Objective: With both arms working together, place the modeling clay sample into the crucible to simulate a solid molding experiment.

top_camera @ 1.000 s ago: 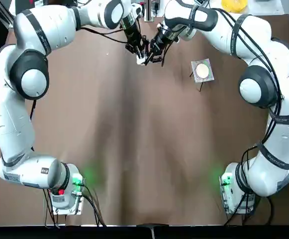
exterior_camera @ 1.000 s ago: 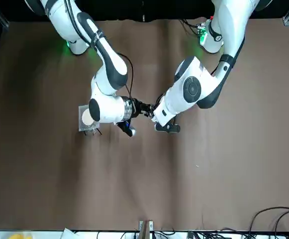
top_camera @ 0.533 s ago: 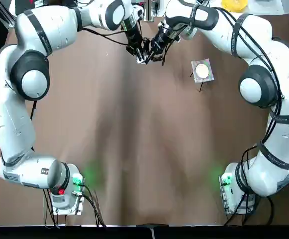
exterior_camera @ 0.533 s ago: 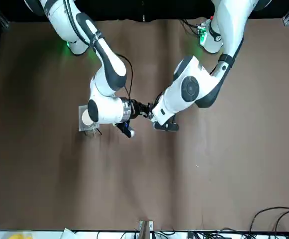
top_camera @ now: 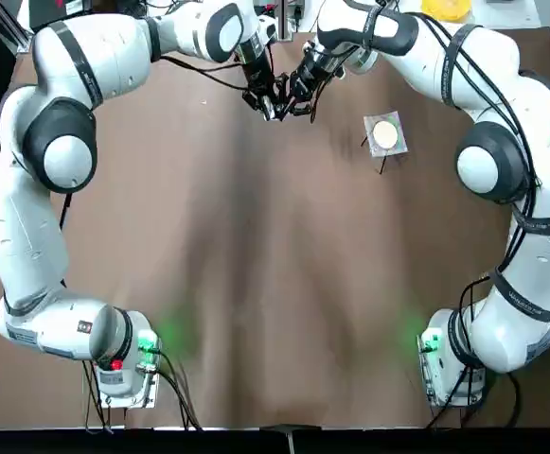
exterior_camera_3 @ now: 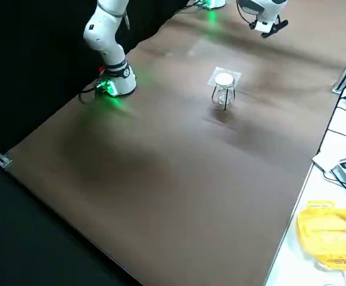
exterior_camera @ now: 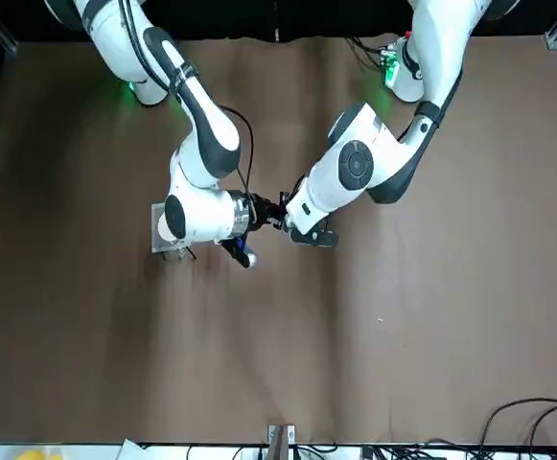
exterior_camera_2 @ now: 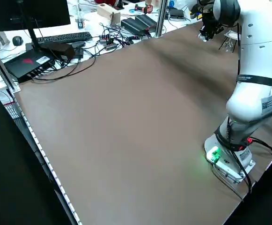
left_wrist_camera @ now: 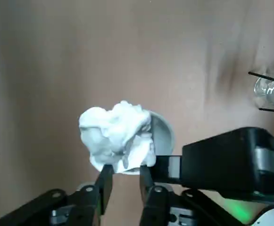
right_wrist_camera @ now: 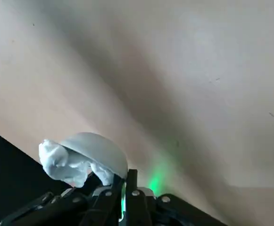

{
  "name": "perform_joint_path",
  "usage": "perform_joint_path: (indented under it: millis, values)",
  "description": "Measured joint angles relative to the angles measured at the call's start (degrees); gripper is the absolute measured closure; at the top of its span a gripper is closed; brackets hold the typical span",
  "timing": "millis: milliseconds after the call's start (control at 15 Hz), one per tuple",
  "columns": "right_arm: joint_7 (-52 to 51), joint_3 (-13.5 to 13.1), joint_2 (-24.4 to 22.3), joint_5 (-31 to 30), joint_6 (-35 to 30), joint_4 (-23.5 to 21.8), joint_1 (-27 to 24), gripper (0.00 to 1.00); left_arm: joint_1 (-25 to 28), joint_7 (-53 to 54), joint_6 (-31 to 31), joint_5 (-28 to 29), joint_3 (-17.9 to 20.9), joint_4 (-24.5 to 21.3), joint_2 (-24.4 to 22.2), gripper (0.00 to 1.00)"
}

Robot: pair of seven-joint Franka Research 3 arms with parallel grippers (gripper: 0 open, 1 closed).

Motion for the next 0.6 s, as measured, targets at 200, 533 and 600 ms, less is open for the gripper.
perform_joint_path:
  millis: [200,533,600]
  values:
    - [0.00,-0.07,-0.02,0.01,0.01,0.03,-0.06,0.96,0.01,-0.42,-0.12,-0.01,0.17,0.00,0.00,0.61]
    - [-0.21,-0.15,-0.07,0.02,0.01,0.10,-0.24,0.96,-0.02,-2.15,-0.21,0.00,0.32,-0.03,-0.01,0.48]
    - [-0.22,-0.14,-0.10,0.05,0.01,0.18,-0.28,0.96,-0.03,-2.45,-0.23,0.00,0.37,-0.06,0.00,0.40]
